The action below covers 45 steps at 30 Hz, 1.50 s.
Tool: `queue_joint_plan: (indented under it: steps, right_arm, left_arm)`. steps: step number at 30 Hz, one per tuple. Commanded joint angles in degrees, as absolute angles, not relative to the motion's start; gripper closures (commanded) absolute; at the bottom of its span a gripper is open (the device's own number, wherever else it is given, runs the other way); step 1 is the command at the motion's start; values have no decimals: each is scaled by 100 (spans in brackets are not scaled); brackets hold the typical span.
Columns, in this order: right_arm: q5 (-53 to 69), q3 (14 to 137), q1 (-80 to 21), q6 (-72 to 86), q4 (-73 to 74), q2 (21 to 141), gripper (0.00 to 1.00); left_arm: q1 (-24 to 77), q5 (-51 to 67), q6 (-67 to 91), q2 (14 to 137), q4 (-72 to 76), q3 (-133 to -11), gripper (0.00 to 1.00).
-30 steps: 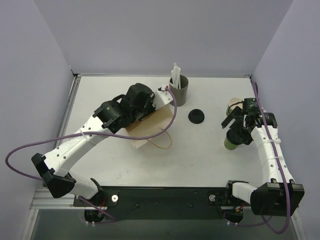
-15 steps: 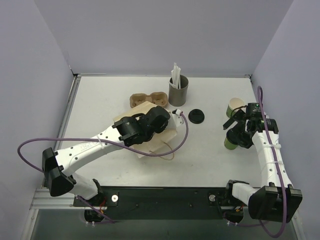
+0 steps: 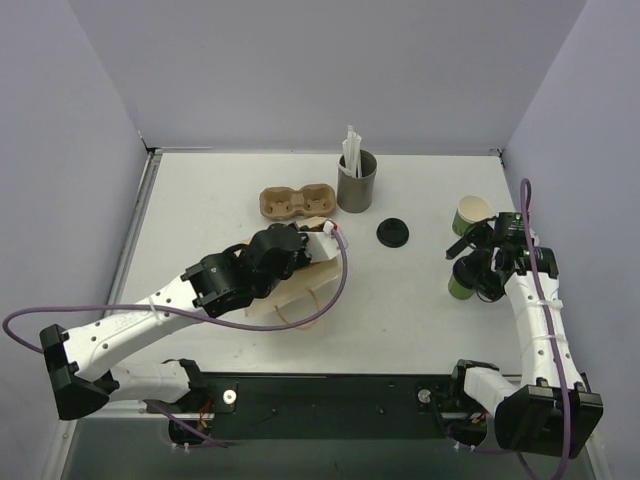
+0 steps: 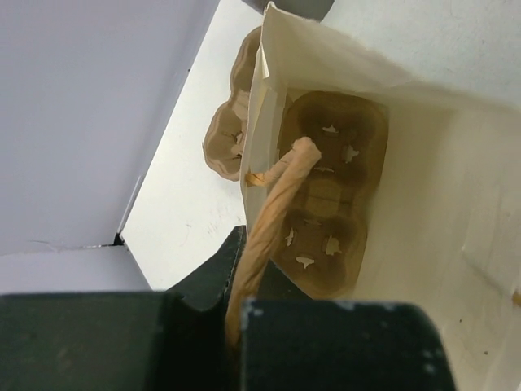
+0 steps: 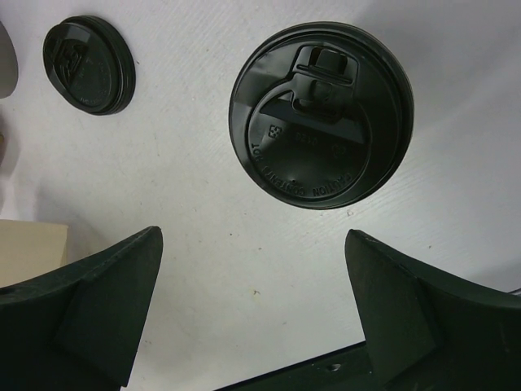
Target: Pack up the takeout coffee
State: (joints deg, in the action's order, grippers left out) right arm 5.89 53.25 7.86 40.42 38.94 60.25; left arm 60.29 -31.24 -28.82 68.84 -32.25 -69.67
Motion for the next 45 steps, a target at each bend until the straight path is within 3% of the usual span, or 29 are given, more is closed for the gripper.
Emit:
queue_joint_plan:
  steps: [1, 8, 10, 12, 16, 18, 24, 28, 35, 40, 45]
  right_arm:
    - [677, 5694, 809, 3955, 3981, 6029, 12]
    - [738, 6441, 589, 3929, 4394, 6424, 13]
    - [747, 6565, 510, 3920, 4447, 6495, 13]
    - [747, 6679, 431, 3894, 4517, 6600, 13]
    - [738, 6794, 352, 3815, 4631, 6706, 13]
    - [738, 6759, 308, 3806, 4641, 6767, 13]
    - [677, 6539, 141, 3823, 4527, 6873, 13]
    - [633, 6574, 114, 3797, 4535, 6873, 14]
    - [650, 6811, 79, 3770, 4544, 6917, 14]
    - [589, 6961, -342, 3884, 4465, 6926, 14]
    - [712, 6900, -466, 4025, 4210, 6899, 14]
  left_arm:
    - [5802, -2683, -2210, 6872, -3133, -7678, 100]
    - [5248, -1846, -845, 9091, -6008, -11850, 100]
    - [5160, -1760, -319, 9211, -6171, -12322, 100]
    - [4635, -963, 574, 9421, -6511, -12759, 100]
    - [4343, -704, 1062, 9571, -6873, -12544, 100]
    - [3949, -48, 1334, 9589, -6847, -12052, 100]
    - [3815, -185, 1467, 9615, -5925, -9889, 100]
    - [3823, -237, 1591, 9484, -5853, -9966, 100]
    - [3858, -237, 1213, 9422, -6179, -11381, 100]
    - [4218, -317, 187, 8686, -5424, -10752, 100]
    - [4956, -1221, -1526, 8043, -4591, -9609, 100]
